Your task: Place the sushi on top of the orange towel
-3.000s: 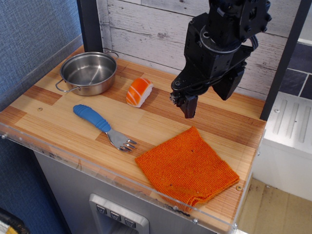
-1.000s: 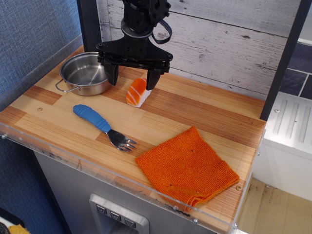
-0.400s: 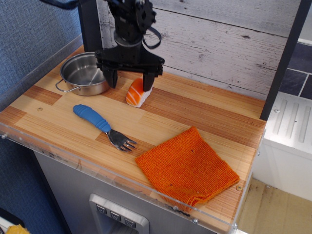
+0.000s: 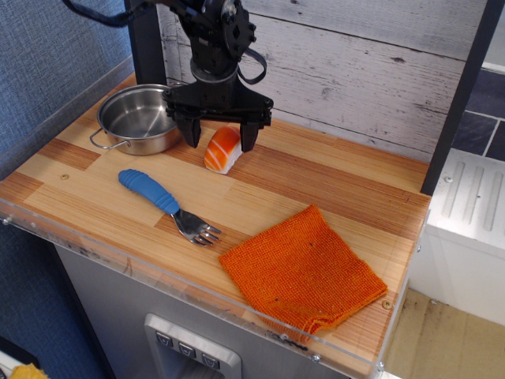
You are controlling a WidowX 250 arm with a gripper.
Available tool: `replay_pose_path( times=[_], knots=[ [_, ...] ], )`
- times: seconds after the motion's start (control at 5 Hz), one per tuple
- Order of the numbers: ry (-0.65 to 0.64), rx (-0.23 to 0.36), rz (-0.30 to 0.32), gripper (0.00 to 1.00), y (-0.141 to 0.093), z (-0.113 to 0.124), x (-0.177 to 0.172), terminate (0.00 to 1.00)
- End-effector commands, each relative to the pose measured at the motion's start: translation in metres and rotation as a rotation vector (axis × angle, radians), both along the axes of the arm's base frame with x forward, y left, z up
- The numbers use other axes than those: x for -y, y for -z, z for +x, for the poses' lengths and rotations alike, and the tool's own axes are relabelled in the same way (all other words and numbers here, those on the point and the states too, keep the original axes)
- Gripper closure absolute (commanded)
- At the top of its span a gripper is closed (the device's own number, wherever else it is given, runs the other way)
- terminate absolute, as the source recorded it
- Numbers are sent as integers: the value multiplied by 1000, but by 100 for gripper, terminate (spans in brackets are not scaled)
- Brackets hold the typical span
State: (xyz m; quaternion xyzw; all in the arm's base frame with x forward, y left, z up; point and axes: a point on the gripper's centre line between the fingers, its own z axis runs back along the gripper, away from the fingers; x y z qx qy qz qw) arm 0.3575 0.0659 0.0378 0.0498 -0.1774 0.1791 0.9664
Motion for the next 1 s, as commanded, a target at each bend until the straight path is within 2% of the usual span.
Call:
replay_pose_path(
  times=[0.0, 0.2, 0.4, 0.6, 0.8],
  knots=[
    [-15, 7, -5, 0, -2, 9, -4, 0],
    [-11, -13, 2, 100, 6, 7, -7, 0],
    [-18, -9, -4, 100, 4, 15, 6, 0],
    [-21, -14, -10, 100, 4, 12, 5, 0],
    [-9, 6, -15, 100, -4, 12, 4, 0]
  ],
)
